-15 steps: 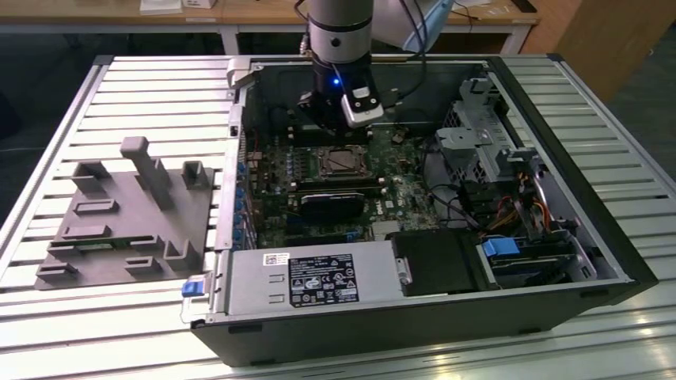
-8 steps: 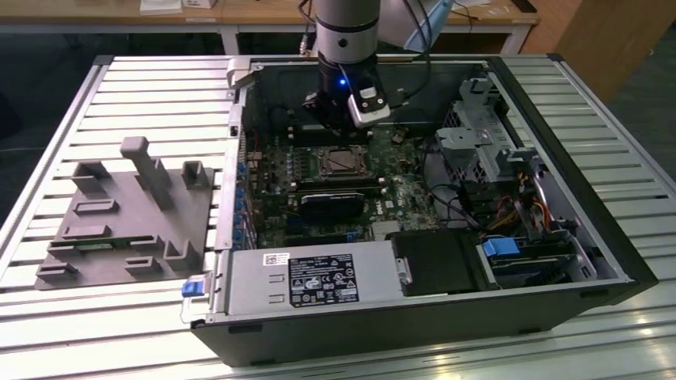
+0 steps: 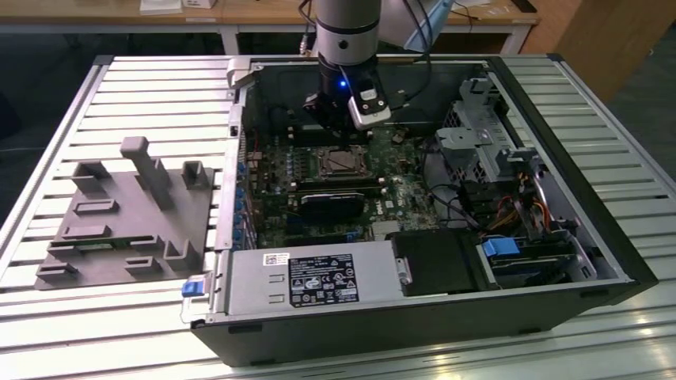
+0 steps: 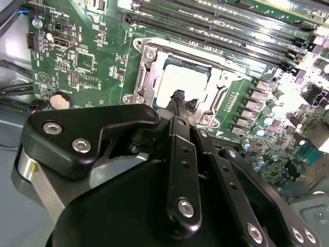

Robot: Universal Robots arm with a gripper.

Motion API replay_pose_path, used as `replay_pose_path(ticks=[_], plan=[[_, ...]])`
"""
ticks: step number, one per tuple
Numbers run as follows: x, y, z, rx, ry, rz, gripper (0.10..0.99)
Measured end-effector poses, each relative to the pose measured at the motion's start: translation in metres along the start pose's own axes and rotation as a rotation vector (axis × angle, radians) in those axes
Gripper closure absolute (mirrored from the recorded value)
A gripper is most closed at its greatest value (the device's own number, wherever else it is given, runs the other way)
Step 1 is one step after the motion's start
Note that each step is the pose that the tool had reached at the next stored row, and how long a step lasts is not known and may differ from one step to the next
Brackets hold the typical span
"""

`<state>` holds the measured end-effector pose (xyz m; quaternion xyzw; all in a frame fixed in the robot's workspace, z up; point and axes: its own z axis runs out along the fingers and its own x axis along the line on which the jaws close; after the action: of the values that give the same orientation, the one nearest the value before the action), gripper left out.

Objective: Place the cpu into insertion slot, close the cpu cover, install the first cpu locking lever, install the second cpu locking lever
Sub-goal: 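Install the first cpu locking lever, then install the second cpu locking lever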

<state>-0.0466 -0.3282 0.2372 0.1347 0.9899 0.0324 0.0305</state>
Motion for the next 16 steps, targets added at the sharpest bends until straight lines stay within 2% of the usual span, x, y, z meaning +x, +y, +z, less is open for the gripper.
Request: replay_pose_path(ticks=[16], plan=[[-0.0004, -0.0015, -0.0001, 0.000, 0.0000, -0.001, 0.984]])
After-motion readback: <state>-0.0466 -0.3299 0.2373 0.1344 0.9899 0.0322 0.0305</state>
